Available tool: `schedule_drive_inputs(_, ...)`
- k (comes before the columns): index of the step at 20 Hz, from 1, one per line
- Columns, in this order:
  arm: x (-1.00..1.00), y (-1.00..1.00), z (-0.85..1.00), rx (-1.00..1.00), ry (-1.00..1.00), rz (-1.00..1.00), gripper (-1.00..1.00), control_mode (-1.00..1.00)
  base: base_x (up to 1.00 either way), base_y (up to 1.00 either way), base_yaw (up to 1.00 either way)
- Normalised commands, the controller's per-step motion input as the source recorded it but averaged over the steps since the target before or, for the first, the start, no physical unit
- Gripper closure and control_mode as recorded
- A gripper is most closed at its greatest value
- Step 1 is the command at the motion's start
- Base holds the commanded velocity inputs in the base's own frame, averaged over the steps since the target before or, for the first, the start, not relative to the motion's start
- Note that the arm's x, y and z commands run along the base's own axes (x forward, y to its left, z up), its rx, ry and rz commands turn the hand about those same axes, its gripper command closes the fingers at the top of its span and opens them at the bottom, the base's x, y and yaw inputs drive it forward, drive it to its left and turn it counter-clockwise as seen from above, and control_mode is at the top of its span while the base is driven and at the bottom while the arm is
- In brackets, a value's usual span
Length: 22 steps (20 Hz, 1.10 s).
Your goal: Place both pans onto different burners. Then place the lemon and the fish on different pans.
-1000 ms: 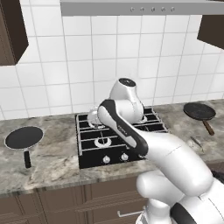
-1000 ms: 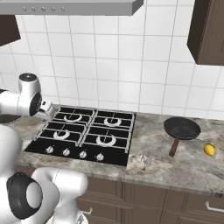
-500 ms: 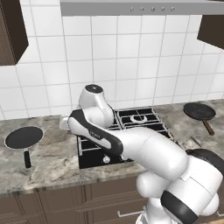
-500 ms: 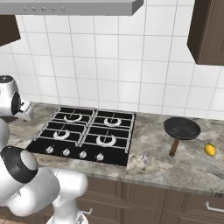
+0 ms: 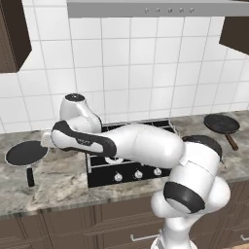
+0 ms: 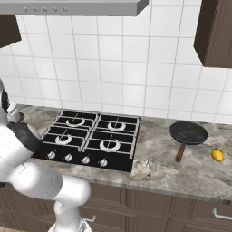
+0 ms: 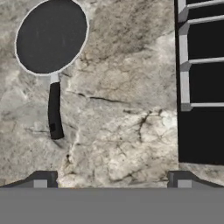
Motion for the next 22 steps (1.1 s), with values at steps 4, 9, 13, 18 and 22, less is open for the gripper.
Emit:
schedule_drive_inputs(4, 0.13, 0.55, -0.36, -0.07, 0.0, 0.0, -1.0, -1.0, 0.0, 0.0, 0.0)
schedule_drive_inputs(9, 0.28, 0.34, -0.25, 0.01, 0.0, 0.04, -1.0, -1.0, 0.0, 0.0, 0.0)
schedule_drive_inputs(13, 0.41, 0.41, -0.14, 0.0, 0.0, 0.03, -1.0, -1.0, 0.0, 0.0, 0.0)
schedule_drive_inputs(18, 0.25, 0.46, -0.21, 0.0, 0.0, 0.02, -1.0, -1.0, 0.0, 0.0, 0.0)
schedule_drive_inputs(22, 0.02, 0.55, -0.14, -0.03, 0.0, 0.0, -1.0, -1.0, 0.0, 0.0, 0.0)
